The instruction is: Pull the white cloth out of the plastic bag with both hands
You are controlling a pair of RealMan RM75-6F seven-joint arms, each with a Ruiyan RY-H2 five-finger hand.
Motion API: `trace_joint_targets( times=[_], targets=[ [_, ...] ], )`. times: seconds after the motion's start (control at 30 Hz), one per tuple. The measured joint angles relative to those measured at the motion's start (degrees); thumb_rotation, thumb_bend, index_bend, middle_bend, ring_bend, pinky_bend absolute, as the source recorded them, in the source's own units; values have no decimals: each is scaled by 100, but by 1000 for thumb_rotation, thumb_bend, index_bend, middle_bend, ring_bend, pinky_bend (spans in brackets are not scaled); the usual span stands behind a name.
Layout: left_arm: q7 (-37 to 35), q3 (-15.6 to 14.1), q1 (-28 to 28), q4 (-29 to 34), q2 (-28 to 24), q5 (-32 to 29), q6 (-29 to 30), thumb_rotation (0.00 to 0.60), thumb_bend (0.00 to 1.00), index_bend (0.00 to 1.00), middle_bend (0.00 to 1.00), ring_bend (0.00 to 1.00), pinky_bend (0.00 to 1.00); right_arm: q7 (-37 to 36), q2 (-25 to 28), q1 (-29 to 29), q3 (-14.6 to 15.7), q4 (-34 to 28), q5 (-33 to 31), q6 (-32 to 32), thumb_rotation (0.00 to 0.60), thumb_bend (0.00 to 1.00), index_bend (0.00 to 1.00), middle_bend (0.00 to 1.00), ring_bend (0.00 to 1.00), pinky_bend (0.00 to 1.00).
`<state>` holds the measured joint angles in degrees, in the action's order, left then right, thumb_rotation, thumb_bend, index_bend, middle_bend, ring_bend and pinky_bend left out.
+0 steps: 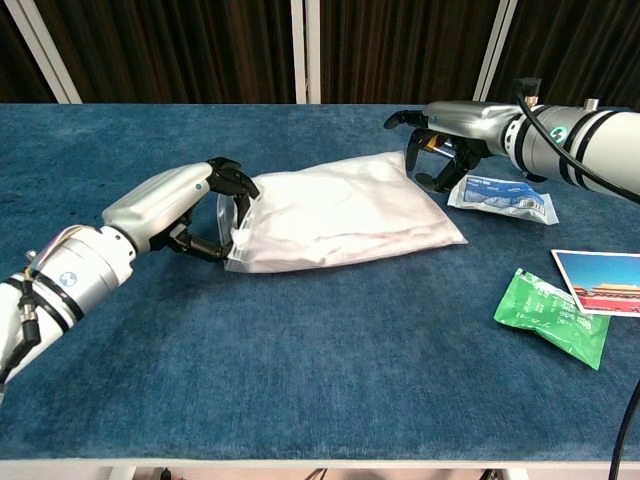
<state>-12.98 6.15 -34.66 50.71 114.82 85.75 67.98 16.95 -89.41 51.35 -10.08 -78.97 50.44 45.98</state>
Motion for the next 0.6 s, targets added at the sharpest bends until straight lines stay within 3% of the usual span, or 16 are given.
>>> trace_joint_targets(
  times=[0.27, 0.47, 0.6],
  targets=[
    [14, -193, 431, 315, -286, 66, 505, 600, 496, 709, 259, 58, 155, -373, 320, -508, 203, -653, 939, 616, 600, 187, 175, 328, 133, 185],
    [183, -373, 752, 586, -496, 49, 650, 600, 498, 710, 259, 58, 154, -378, 268, -968, 662, -861, 1607, 1174, 600, 160, 286, 367, 137, 187],
    [270, -454, 904, 777, -576, 17, 677, 600, 498, 711, 259, 58, 154, -190, -33, -1193, 831, -674, 1922, 1566, 600, 160, 330, 376, 146, 199]
  ],
)
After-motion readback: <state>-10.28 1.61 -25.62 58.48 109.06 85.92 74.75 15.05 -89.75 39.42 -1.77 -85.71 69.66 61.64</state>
